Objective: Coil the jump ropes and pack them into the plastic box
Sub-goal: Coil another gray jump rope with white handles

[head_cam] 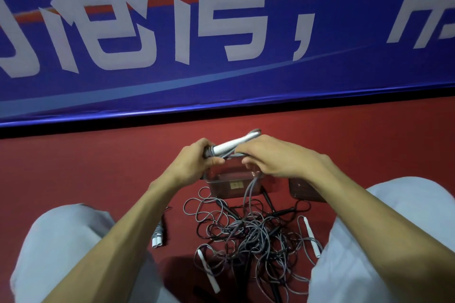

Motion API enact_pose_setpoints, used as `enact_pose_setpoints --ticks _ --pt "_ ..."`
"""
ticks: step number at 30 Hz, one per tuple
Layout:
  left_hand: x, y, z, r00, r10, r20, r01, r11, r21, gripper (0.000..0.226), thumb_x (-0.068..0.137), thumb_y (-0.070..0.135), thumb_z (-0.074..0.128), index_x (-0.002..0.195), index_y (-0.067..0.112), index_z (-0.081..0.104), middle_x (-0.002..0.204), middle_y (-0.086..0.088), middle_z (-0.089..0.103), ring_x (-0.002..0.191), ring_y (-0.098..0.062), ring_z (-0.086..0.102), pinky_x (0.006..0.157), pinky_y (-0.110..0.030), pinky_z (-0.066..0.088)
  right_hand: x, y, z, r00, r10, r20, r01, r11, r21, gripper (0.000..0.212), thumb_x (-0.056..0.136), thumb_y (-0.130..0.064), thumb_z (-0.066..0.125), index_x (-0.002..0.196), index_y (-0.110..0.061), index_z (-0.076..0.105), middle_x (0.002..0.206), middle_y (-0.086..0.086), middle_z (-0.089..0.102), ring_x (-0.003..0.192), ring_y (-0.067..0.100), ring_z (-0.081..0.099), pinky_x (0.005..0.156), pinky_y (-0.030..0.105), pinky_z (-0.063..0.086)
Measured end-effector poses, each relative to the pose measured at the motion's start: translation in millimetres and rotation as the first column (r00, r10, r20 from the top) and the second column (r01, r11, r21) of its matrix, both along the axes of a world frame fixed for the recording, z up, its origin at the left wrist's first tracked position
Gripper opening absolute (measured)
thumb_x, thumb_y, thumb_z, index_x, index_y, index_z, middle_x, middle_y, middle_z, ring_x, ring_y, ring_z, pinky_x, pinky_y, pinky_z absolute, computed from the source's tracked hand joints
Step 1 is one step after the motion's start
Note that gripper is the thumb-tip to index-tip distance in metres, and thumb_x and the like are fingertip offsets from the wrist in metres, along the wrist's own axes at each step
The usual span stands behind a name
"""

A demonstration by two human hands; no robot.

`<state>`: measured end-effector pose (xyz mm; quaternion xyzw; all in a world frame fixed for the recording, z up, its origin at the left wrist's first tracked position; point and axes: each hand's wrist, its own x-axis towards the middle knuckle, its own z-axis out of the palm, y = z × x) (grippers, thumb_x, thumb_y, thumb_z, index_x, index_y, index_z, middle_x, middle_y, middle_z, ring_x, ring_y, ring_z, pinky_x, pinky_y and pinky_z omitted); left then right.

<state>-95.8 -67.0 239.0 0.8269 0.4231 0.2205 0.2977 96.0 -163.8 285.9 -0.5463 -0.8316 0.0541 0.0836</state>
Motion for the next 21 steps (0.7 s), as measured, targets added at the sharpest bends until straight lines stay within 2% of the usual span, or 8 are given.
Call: enact_pose_setpoints --ticks 2,6,8,10,12,15,18,21 --pt "0.3 -2.2 -0.4 0.995 -0.064 -0.077 0.064 0.998 0.001 0.027 0.086 0.025 0.074 0.098 0.017 0.051 0.077 -0.001 0.065 0.065 -0.015 0.062 0.058 -0.023 0.048 -1.0 0.2 -3.7 0.999 0.005 0.044 -0.009 0.997 0.081 0.017 0.099 -0.015 0.049 0.113 -0.019 0.059 0.096 -0.001 0.062 0.084 0.021 0.059 0.072 0.040 0.049" --pt "-1.2 -3.1 -2.8 0.950 -0.155 -0.270 0.182 0.980 0.080 0.033 0.085 0.029 0.075 0.096 0.020 0.046 0.084 -0.003 0.062 0.076 -0.026 0.059 0.066 -0.039 0.045 -5.6 0.2 -7.9 0.998 0.031 0.054 -0.040 0.983 0.182 0.018 0.098 -0.014 0.052 0.111 -0.020 0.062 0.100 -0.004 0.064 0.088 0.019 0.059 0.071 0.034 0.046" --pt "-0.5 -5.8 -4.9 0.924 -0.158 -0.349 0.221 0.964 0.148 0.034 0.084 0.032 0.074 0.097 0.019 0.046 0.086 -0.003 0.060 0.076 -0.024 0.054 0.063 -0.038 0.040 -8.2 1.1 -9.5 0.998 0.054 0.018 -0.056 0.976 0.209 0.016 0.095 -0.018 0.059 0.110 -0.021 0.065 0.097 -0.005 0.064 0.086 0.018 0.059 0.069 0.032 0.046" --pt "0.9 -10.5 -5.4 0.899 -0.188 -0.395 0.273 0.947 0.169 0.035 0.084 0.034 0.074 0.103 0.016 0.051 0.088 -0.003 0.062 0.076 -0.024 0.055 0.065 -0.038 0.042 -10.1 1.4 -9.2 0.997 0.058 -0.043 -0.047 0.974 0.222 0.015 0.091 -0.024 0.065 0.105 -0.020 0.069 0.094 -0.003 0.065 0.084 0.019 0.060 0.068 0.032 0.047" --pt "2.6 -15.7 -5.8 0.875 -0.271 -0.402 0.345 0.931 0.123 0.032 0.084 0.032 0.074 0.104 0.015 0.055 0.081 0.000 0.061 0.070 -0.020 0.054 0.063 -0.033 0.043 -11.9 1.7 -6.7 0.997 0.013 -0.082 0.008 0.968 0.252 0.019 0.085 -0.032 0.071 0.098 -0.018 0.070 0.090 -0.003 0.065 0.084 0.020 0.060 0.070 0.033 0.047" --pt "7.5 -23.4 -6.7 0.850 -0.364 -0.380 0.416 0.907 0.061 0.019 0.087 0.022 0.071 0.090 0.027 0.053 0.069 0.011 0.049 0.058 -0.006 0.045 0.054 -0.016 0.034 -9.9 3.0 -5.6 0.990 -0.122 -0.078 0.140 0.937 0.319 0.034 0.077 -0.050 0.073 0.089 -0.018 0.068 0.085 -0.005 0.062 0.083 0.020 0.057 0.067 0.032 0.041" --pt "10.6 -26.0 -7.3 0.868 -0.394 -0.301 0.422 0.906 0.031 0.022 0.090 0.020 0.067 0.106 0.024 0.052 0.078 0.016 0.048 0.066 -0.007 0.046 0.058 -0.012 0.035 -5.6 4.8 -9.3 0.955 -0.266 -0.130 0.294 0.902 0.317 0.039 0.073 -0.061 0.070 0.082 -0.023 0.068 0.080 -0.009 0.060 0.080 0.016 0.055 0.066 0.030 0.033" --pt "11.2 -29.9 -5.7 0.891 -0.384 -0.244 0.396 0.918 0.004 0.035 0.088 0.027 0.068 0.118 0.016 0.053 0.087 0.013 0.055 0.077 -0.011 0.055 0.065 -0.012 0.040 -4.5 7.3 -12.2 0.900 -0.349 -0.260 0.407 0.887 0.219 0.037 0.068 -0.061 0.075 0.073 -0.026 0.066 0.076 -0.010 0.064 0.075 0.014 0.056 0.066 0.030 0.041"
